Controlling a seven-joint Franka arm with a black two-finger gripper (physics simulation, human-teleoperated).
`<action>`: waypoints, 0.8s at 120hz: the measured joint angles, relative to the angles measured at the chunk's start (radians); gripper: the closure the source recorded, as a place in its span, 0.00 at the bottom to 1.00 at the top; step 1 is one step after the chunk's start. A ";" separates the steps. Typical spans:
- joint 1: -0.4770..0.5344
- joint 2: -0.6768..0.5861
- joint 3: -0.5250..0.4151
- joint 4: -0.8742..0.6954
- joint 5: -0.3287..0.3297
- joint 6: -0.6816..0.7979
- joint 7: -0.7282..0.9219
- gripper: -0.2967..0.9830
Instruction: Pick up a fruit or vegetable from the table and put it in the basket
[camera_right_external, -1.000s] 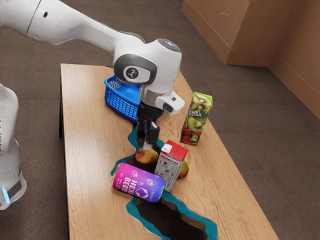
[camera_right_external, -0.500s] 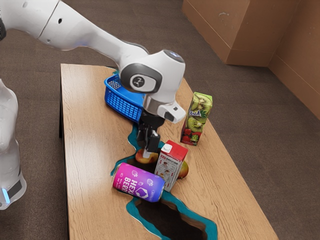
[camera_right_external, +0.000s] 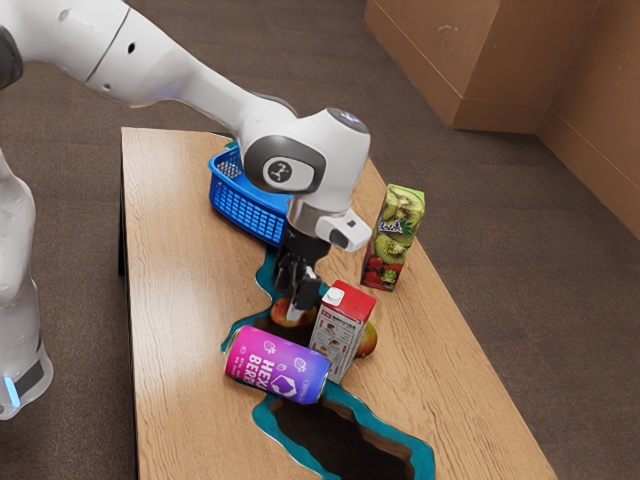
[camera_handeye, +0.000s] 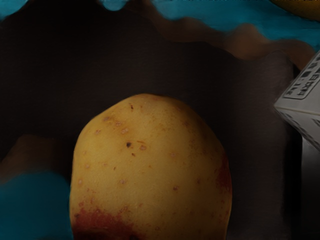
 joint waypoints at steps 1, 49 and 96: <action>0.001 0.000 0.000 0.000 0.000 0.001 0.000 0.28; 0.006 0.046 0.000 -0.001 -0.016 0.044 0.010 0.40; 0.015 0.039 0.001 0.002 -0.008 0.099 -0.001 0.51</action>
